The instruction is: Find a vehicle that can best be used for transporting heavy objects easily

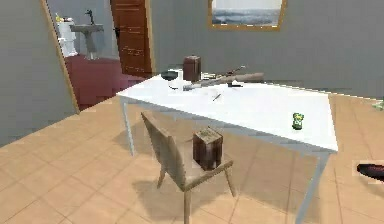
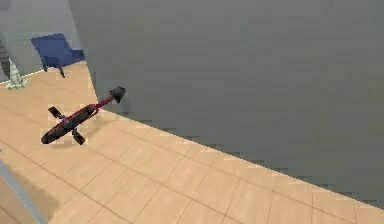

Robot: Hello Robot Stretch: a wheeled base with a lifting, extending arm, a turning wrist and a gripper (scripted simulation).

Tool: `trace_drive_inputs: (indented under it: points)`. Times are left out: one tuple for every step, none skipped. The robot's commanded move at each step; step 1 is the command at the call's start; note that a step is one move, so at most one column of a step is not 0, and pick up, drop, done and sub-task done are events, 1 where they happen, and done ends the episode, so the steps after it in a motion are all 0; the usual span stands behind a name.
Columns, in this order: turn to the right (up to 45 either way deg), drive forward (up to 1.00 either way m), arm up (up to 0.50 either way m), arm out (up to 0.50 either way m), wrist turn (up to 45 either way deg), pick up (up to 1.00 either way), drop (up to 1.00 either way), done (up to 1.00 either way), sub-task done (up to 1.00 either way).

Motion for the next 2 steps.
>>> trace_drive_inputs:
  points:
    - [-45.0, 0.00, 0.00, 0.00, 0.0, 0.00, 0.00, 0.00, 0.00]
    - [-15.0, 0.00, 0.00, 0.00, 0.0, 0.00, 0.00, 0.00, 0.00]
